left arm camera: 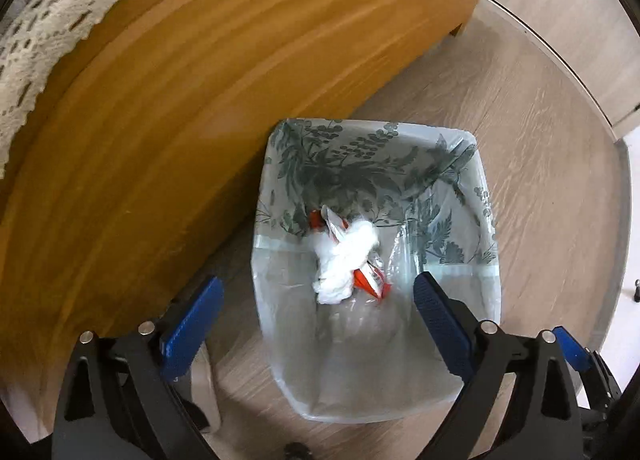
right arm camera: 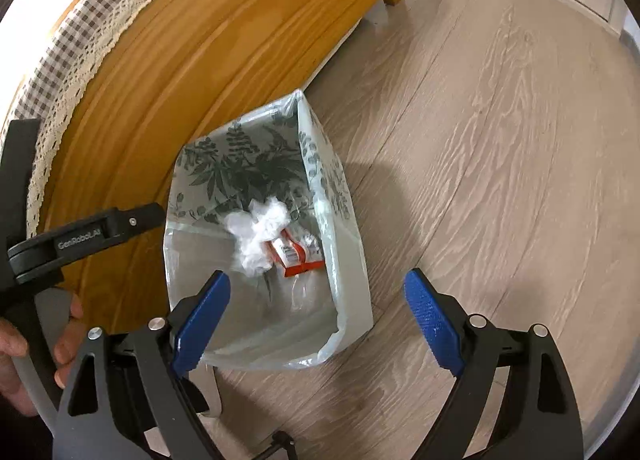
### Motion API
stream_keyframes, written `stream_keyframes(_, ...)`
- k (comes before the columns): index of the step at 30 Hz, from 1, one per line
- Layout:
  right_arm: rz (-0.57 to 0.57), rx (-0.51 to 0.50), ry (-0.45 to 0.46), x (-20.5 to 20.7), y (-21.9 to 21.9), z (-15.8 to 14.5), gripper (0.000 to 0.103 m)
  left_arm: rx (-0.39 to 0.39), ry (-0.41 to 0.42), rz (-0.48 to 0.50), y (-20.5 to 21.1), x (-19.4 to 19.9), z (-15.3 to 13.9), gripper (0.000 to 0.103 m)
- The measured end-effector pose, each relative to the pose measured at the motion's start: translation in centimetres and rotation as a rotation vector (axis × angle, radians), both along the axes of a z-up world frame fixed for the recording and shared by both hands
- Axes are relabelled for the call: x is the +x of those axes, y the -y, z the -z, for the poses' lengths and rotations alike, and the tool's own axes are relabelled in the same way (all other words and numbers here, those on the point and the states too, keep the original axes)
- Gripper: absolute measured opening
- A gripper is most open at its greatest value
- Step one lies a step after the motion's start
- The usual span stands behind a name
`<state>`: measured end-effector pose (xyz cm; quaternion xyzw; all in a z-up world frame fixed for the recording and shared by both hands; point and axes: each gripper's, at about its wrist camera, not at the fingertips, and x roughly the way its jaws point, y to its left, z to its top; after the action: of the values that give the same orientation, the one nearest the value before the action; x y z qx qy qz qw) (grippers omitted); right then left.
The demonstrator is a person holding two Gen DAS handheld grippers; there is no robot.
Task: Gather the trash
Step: 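Withdraw both open tools from the wastebasket back toward the bed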
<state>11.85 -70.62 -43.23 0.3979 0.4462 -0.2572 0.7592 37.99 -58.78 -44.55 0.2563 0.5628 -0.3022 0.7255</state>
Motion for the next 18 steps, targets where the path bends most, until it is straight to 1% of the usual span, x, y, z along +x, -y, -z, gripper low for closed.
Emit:
stream_keyframes(2, -0.014, 0.012, -0.006, 0.3, -0.5, 0.5, 0.085, -0.012, -0.021, -0.01, 0.1, 0.1, -0.3, 0.093)
stream_keyframes(4, -0.043, -0.003, -0.03, 0.6, -1.3, 0.6, 0.085, -0.022, -0.027, -0.03, -0.1, 0.1, -0.7, 0.093)
stream_keyframes(7, -0.072, -0.021, -0.048, 0.8, -2.2, 0.4, 0.085, -0.026, -0.008, -0.026, -0.7, -0.2, -1.5, 0.093)
stream_keyframes(10, -0.059, -0.024, -0.05, 0.6, -2.0, -0.2, 0.085, -0.011, 0.028, -0.013, -1.2, -0.7, -2.5, 0.093)
stream_keyframes(13, -0.038, -0.048, -0.061, 0.1, -1.4, -1.2, 0.085, -0.041, 0.026, -0.016, -1.9, -1.2, -4.0, 0.093)
stream_keyframes(15, -0.031, -0.08, -0.089, -0.3, -1.1, -2.1, 0.085, -0.065, 0.016, -0.009, -2.3, -1.6, -5.1, 0.093)
stream_keyframes(18, -0.023, -0.119, -0.121, -0.8, -1.1, -3.6, 0.085, -0.107, 0.031, 0.01, -3.0, -2.3, -7.3, 0.093)
